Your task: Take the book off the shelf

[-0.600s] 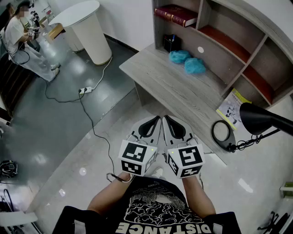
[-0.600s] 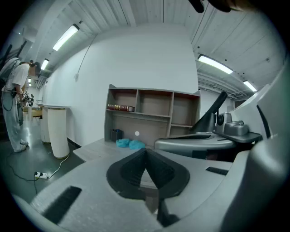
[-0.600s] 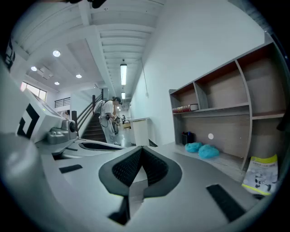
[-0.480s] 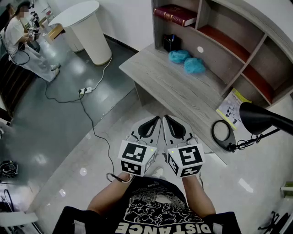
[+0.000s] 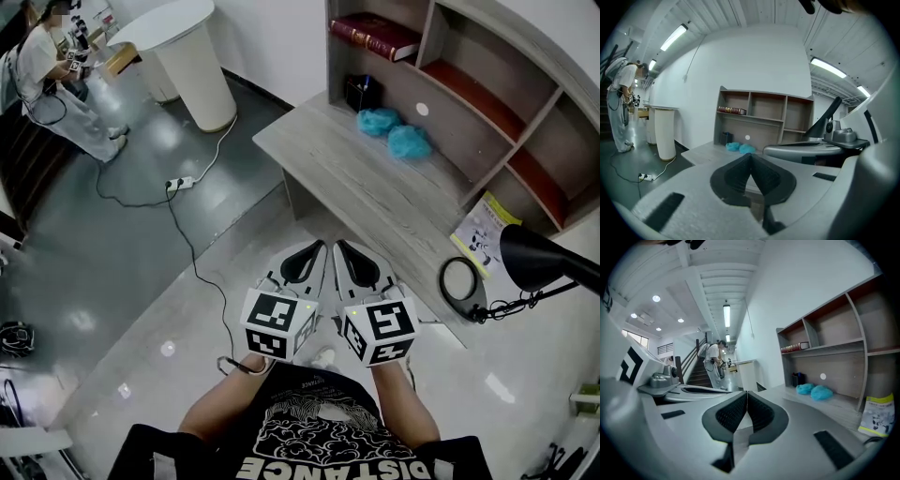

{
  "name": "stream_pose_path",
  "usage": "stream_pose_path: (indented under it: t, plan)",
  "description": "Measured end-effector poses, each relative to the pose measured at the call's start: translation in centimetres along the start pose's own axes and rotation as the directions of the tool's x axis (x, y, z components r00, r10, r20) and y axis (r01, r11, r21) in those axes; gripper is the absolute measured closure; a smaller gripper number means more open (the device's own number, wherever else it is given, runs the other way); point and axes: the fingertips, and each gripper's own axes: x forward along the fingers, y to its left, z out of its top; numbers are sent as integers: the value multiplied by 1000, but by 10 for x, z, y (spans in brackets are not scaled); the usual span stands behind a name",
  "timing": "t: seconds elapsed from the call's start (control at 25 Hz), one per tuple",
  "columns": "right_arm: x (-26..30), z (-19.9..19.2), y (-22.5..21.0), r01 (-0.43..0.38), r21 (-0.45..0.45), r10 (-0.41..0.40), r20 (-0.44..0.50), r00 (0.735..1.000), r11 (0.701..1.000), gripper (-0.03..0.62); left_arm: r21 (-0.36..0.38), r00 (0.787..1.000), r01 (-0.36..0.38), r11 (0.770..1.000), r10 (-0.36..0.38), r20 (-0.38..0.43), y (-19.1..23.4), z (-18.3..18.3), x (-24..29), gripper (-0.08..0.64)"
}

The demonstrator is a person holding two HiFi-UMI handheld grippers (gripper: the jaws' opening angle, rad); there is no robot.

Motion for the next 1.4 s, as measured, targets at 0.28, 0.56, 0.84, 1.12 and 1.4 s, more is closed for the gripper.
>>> stream_pose_path:
  t: [0.28,0.56,0.84,1.12,1.4]
  plan:
    - [41,0,-1,19,-2,-19,-16,1000,1000,575,-18,1000,23,1000,-23,0,35,3,21,551]
    - [97,12,-15,78,9,-78,-34,996,997,575,-20,997,78,997,-79,-14,82,18,58,551]
    - [155,27,-10,128,-3,-128,-43,991,992,575,-11,992,128,992,-128,-9,137,37,77,551]
    - [195,42,-4,200,-12,-200,-42,979,980,575,-10,981,194,981,-194,0,178,55,87,552]
    - [218,51,-1,245,-19,-246,-32,969,969,575,1,970,244,970,-244,1,198,63,98,551]
